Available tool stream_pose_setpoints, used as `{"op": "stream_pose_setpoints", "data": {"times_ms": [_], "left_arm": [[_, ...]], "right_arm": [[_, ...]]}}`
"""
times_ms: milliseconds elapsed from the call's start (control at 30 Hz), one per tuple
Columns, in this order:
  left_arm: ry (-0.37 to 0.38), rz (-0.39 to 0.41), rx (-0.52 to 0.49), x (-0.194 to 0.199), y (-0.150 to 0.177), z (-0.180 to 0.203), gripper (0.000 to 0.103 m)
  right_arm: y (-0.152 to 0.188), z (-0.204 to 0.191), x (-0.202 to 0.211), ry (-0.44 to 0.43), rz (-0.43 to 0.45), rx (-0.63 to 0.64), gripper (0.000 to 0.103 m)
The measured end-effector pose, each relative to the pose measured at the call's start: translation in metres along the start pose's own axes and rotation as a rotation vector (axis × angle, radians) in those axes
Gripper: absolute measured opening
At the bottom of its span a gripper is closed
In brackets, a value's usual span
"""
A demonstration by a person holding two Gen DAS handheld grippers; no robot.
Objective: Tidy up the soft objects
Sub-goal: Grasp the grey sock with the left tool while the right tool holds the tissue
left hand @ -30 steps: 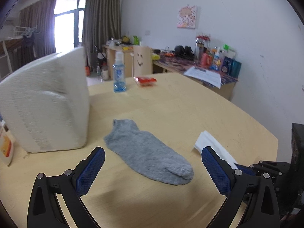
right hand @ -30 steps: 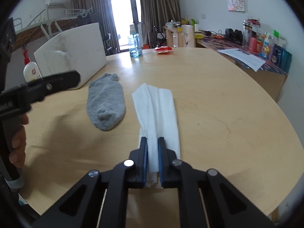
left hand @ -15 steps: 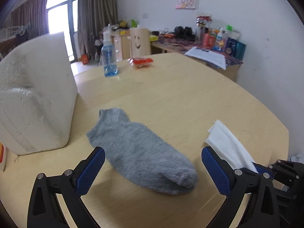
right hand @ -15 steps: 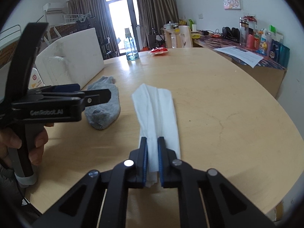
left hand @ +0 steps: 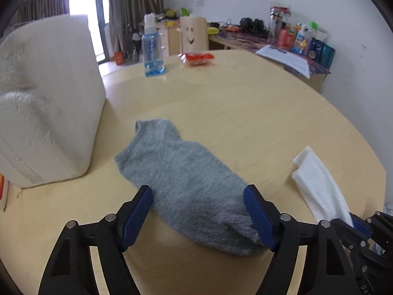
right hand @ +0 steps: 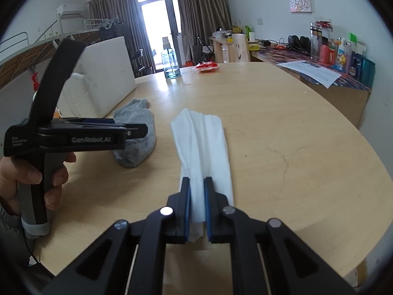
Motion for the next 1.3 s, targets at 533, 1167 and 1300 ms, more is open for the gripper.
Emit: {"op": "stream_pose_setpoints", "data": {"times_ms": [533,1167,1300], "left_arm": [[0.025,-0.011,-0.034,0.003,-0.001,0.008,0.011],[0.053,0.164,-0.147,0.076,0.01,0.035,0.01],[0.055,0.2,-0.148,0.093,0.018,0.032,0.01]], "right_arm": [[0.001,-0.002,0.002,0.011,-0.003,0.006,0.013],[-0.007,-0.005,0.027,0.005,0.051,-0.012,0.013],[-0.012,-0.011,0.039,0.006,0.076,-0.007,0.013]]}}
Point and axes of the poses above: each gripper's, at about its wrist camera, not at the fingertips, and x roughly against the way its jaws point, z to its right, y to its underside, the point moved 6 cm from there along -x, roughly the way its jaws point, and after that the axes turned 14 degrees about y, right-handed, at the moved point
